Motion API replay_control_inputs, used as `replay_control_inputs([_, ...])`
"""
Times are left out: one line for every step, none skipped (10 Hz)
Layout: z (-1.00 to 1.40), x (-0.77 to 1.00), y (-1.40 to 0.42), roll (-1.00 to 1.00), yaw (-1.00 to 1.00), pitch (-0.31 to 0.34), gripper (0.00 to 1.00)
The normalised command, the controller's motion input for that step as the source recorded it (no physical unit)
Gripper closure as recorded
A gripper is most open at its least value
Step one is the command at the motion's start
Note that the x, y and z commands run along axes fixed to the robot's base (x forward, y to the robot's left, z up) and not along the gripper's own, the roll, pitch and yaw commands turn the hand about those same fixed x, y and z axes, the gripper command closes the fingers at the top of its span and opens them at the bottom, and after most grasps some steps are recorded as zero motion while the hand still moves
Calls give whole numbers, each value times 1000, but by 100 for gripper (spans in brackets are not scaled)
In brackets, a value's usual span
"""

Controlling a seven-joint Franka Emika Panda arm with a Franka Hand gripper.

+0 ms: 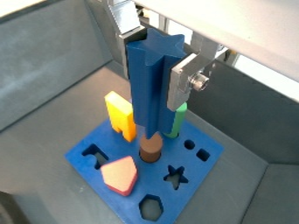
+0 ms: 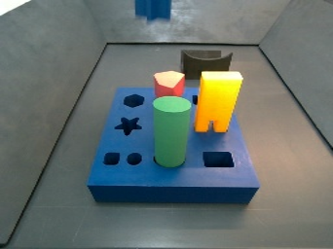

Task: Pick up the star object. Move up. Move to above the board. Insert the star object.
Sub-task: Insert the star object.

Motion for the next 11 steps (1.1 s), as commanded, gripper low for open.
replay_control_inputs([-720,-237,-71,-86,0,-180,100])
replay_control_inputs([-686,-243,-49,-101,0,-187,100])
replay_control_inputs([-649,-151,-37,-131,0,-164,100])
replay_control_inputs([-649,-126,-57,-96,3,-151,100])
replay_control_inputs([-646,-114,-106,-49,9,-140,100])
replay_control_inputs([-563,-29,-129,-71,40,-126,100])
replay_control_inputs([-500,0,-160,-1,20,-50,100])
replay_control_inputs([-306,0,-149,76,49,0,100])
replay_control_inputs([-191,6,-123,221,57,97,100])
replay_control_inputs([-194,0,-103,259,9,123,100])
replay_control_inputs([-243,0,-94,249,0,104,100])
